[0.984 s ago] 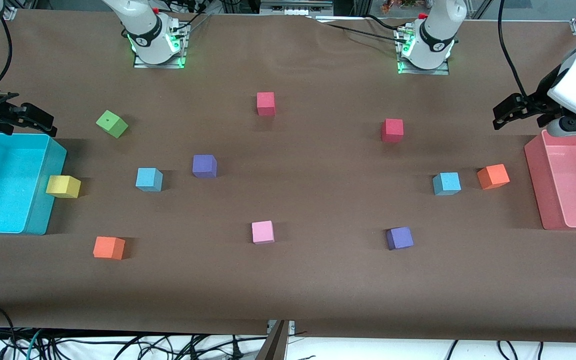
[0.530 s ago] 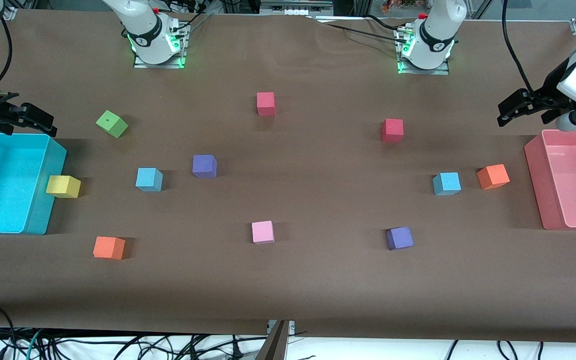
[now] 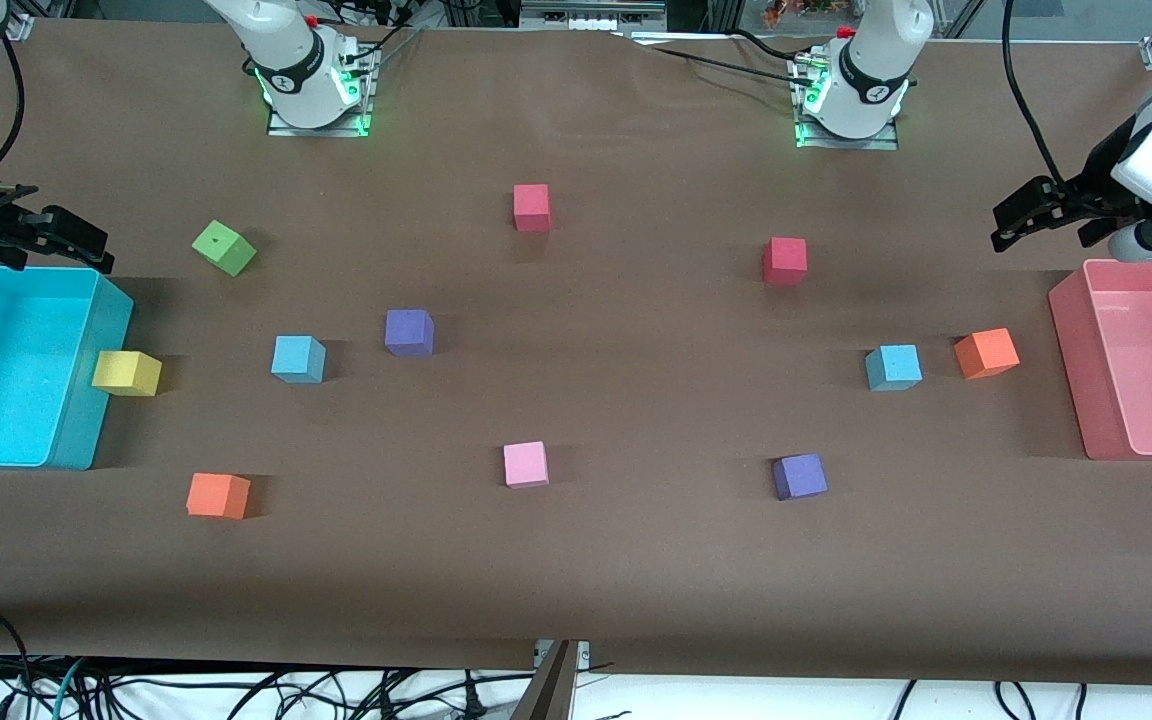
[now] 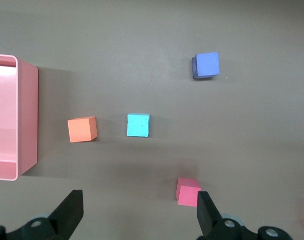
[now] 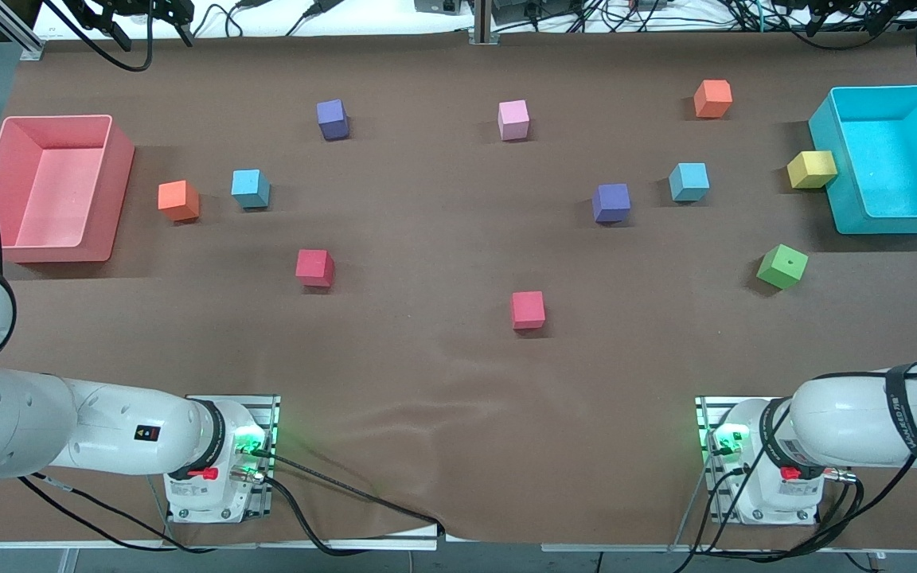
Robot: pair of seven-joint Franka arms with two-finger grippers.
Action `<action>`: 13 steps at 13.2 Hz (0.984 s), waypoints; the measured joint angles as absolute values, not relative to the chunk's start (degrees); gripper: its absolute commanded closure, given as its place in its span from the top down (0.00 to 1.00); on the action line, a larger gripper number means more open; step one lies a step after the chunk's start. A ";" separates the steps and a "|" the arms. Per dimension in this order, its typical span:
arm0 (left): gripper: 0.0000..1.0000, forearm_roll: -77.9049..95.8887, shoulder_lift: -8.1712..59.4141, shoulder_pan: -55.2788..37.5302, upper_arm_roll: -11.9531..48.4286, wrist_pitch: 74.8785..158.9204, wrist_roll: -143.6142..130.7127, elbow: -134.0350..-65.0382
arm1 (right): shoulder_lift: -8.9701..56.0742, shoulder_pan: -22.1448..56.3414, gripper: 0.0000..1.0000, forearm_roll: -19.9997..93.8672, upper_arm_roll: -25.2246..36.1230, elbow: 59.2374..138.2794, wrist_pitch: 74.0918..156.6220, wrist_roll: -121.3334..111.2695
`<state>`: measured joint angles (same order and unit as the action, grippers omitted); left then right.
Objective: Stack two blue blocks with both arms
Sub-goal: 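Reach the right gripper down to the light blue cube and grasp it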
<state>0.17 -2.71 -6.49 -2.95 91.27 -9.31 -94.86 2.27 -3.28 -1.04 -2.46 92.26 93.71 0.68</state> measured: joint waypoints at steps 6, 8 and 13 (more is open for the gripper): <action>1.00 0.18 -2.71 -6.47 -2.95 91.27 -9.31 -94.90 | 2.64 -3.28 1.00 -1.04 -2.46 92.68 93.76 0.68; 1.00 0.18 -2.71 -6.47 -2.95 91.27 -9.31 -94.93 | 3.55 -3.24 1.00 -1.04 -2.51 92.86 93.74 0.63; 1.00 0.18 -2.71 -6.46 -2.95 91.27 -9.31 -94.97 | 9.24 -1.70 1.00 -1.04 -2.83 93.18 93.75 0.64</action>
